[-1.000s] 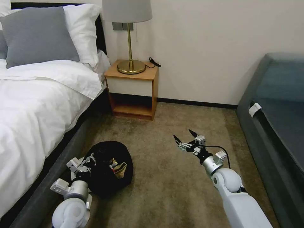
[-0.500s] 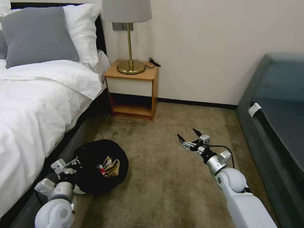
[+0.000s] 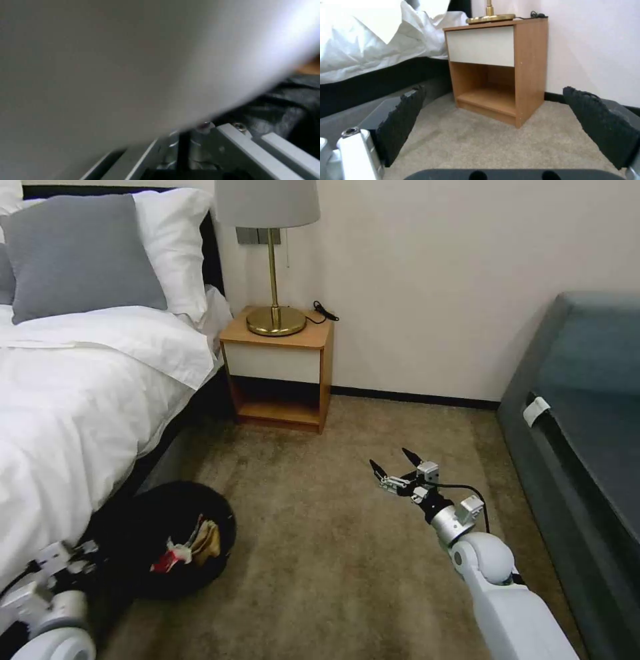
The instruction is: Pick up the trash bin, then pick up the garbage on the floor and place it into the trash bin.
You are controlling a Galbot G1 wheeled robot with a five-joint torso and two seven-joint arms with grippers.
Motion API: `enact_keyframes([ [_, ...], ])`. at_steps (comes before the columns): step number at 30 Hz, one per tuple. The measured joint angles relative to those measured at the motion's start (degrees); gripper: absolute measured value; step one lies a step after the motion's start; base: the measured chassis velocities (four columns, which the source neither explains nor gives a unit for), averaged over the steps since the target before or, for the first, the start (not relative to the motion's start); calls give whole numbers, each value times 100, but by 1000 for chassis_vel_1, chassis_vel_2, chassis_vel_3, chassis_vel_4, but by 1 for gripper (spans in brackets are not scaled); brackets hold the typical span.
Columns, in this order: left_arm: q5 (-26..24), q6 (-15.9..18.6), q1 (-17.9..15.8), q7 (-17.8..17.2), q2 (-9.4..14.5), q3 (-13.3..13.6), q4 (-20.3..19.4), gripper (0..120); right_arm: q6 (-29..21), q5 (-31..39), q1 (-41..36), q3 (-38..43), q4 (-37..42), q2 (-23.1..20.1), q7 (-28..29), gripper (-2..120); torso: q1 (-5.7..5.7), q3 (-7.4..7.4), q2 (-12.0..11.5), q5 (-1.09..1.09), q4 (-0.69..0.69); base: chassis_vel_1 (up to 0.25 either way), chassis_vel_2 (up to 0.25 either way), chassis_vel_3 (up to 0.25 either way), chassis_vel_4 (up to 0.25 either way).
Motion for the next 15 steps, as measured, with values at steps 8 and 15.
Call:
enact_keyframes([
  [8, 244, 207, -110, -27, -50, 93, -106, 5, 99, -18, -82, 38, -36, 13, -74, 100, 0, 0, 0, 2, 1, 0, 0, 0, 0],
  [15, 667, 571, -602, -46, -14, 413, -238, 30, 140, 73, -129, 118, -41, 8, -93, 100, 0, 0, 0, 1, -2, 0, 0, 0, 0],
])
